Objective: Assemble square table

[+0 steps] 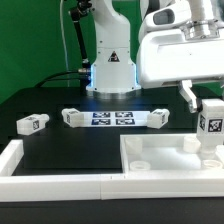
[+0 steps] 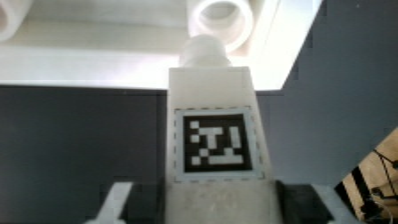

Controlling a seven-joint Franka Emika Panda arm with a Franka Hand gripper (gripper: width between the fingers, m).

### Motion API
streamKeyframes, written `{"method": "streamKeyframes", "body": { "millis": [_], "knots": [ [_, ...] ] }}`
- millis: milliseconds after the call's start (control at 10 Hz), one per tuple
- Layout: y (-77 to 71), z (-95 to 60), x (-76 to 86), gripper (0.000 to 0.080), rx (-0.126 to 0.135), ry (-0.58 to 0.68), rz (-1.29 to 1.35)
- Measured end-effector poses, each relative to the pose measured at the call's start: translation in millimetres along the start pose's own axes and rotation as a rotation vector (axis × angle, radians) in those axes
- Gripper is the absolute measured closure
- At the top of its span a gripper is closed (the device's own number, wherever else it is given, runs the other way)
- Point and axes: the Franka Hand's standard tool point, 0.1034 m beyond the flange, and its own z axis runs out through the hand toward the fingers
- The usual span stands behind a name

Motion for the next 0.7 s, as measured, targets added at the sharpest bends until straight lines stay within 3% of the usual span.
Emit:
{"method": "streamKeyframes", "body": {
  "millis": [700],
  "knots": [
    [-7.2,10.9,-7.9,0.0509,0.005,-0.01,0.003]
  ]
}}
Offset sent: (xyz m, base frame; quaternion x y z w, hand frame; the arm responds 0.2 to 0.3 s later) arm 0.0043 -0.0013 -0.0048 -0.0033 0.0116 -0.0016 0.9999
